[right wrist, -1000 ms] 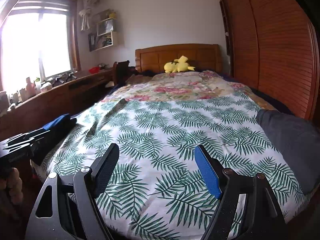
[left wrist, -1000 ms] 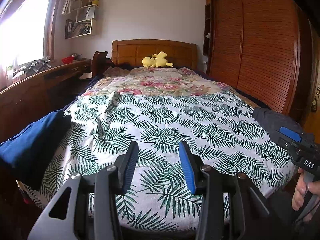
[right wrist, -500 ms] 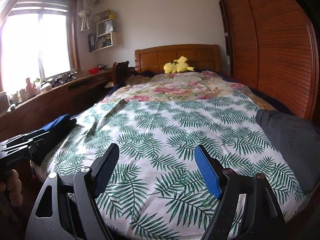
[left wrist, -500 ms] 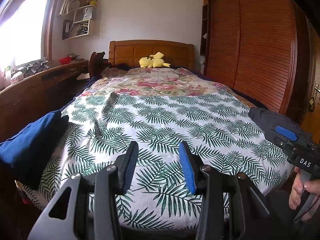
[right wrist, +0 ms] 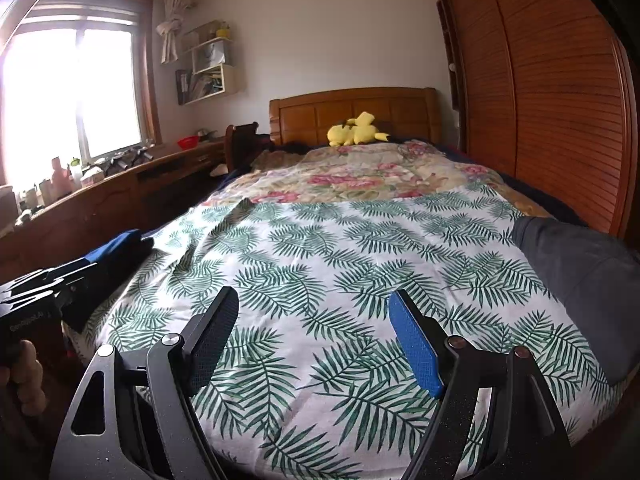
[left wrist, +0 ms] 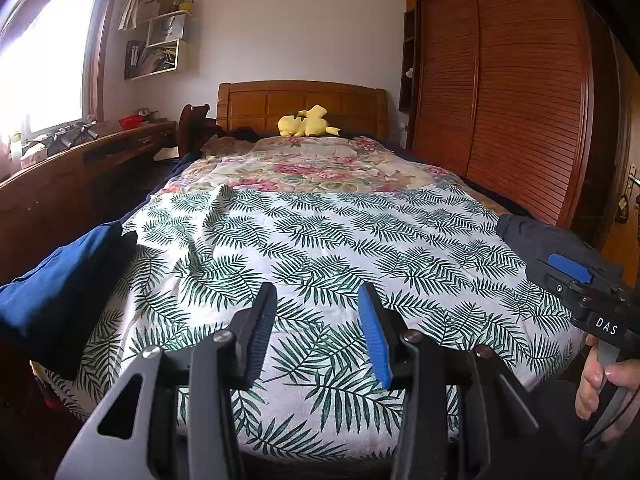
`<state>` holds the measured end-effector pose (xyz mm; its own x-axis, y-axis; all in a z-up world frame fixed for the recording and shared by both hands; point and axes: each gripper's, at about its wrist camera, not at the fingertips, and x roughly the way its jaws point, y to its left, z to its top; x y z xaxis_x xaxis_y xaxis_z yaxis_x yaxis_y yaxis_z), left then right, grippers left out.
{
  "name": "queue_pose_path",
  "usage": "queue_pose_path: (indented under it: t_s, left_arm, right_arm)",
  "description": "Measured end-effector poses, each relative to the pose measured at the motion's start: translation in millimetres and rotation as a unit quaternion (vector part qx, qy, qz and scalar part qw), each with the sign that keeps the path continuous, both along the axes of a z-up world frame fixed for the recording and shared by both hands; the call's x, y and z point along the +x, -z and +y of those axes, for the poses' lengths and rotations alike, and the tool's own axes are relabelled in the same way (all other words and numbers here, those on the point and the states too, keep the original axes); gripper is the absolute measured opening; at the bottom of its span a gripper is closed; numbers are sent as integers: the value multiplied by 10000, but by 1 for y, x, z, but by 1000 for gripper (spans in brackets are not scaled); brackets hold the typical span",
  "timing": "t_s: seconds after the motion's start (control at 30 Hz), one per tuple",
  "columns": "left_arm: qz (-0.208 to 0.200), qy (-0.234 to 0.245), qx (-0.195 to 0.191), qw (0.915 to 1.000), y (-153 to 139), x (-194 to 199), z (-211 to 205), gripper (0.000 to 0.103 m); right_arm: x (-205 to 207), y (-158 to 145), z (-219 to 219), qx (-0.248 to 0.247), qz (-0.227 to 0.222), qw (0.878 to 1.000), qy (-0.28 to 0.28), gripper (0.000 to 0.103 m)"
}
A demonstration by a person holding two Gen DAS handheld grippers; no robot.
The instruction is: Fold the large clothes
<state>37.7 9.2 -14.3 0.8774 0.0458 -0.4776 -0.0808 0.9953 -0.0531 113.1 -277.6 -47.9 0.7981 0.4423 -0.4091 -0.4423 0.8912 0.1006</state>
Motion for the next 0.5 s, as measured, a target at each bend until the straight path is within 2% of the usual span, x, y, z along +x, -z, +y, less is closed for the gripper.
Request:
queue_pose_path:
  t_s: [0.5]
  left_arm:
    - [-9,48,-16,10000,-2,-1,-5,42]
  right_arm:
    - [0,0,1,14,11,10000,16,79]
